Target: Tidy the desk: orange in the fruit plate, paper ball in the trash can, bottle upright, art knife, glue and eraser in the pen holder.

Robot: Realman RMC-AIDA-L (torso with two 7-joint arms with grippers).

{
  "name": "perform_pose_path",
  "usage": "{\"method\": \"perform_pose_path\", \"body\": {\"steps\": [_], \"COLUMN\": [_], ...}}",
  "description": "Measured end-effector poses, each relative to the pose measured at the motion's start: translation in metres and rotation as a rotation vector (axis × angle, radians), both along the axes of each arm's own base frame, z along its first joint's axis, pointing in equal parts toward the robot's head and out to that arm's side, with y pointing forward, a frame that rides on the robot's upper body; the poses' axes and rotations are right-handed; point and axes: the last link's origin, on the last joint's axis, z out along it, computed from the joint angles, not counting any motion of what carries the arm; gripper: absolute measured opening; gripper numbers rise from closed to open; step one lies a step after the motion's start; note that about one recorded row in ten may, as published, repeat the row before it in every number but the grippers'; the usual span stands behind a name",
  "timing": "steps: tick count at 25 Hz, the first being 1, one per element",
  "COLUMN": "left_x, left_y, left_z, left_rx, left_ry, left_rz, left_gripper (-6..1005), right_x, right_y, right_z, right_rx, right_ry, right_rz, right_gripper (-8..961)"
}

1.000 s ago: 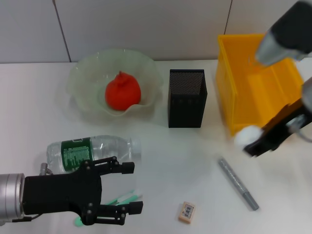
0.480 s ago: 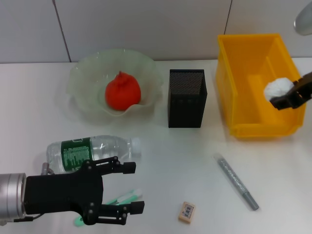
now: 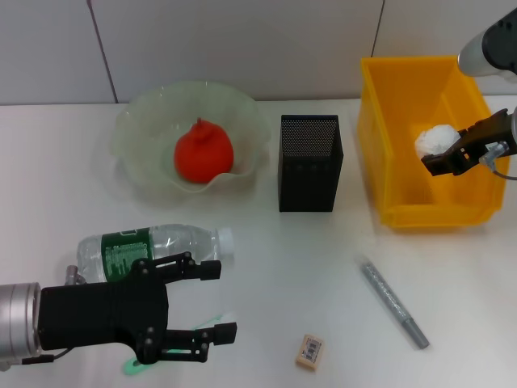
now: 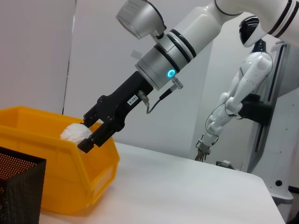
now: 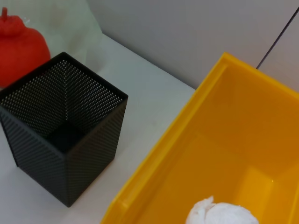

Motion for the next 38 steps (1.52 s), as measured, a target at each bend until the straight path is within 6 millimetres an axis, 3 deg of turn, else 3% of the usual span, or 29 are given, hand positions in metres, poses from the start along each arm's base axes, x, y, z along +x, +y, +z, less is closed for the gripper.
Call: {"method": "perform_pose_path", "body": {"steps": [6, 11, 14, 20, 23, 25, 29, 38], "left_x": [0.0, 0.0, 0.0, -0.002, -0.002, -0.002, 0.005, 0.039], "left_y": [0.0, 0.0, 0.001, 0.002, 0.004, 0.005, 0.013, 0.047], "left_z": [-0.001, -0.001, -0.001, 0.002, 0.007, 0.008, 0.015, 0.023], "left_rx": [-0.004, -0.006, -0.012, -0.01, 0.0, 0.001, 0.013, 0.039], "left_ry": [0.0, 0.002, 0.005, 0.009, 0.014, 0.015, 0.03, 0.165], "left_rz": [0.0, 0.006, 0.014, 0.023, 0.016, 0.013, -0.003, -0.037], "left_gripper": [863, 863, 863, 863, 863, 863, 863, 863], "right_x": [0.002, 0.002, -0.003, -0.017, -0.021, -0.019, 0.001, 0.073], "right_y": [0.001, 0.001, -0.003, -0.033, -0.067, -0.077, -0.102, -0.14], "right_z": [-0.001, -0.001, 0.003, 0.016, 0.021, 0.021, 0.021, 0.016], "right_rx": [-0.003, -0.003, -0.012, -0.093, -0.193, -0.222, -0.289, -0.25], "right_ry": [-0.001, -0.002, 0.0, 0.018, 0.132, 0.169, 0.318, 0.574], "right_rz": [-0.001, -0.005, -0.01, -0.014, 0.055, 0.082, 0.18, 0.417], "right_gripper": [607, 775, 777, 779, 779, 778, 778, 778]}}
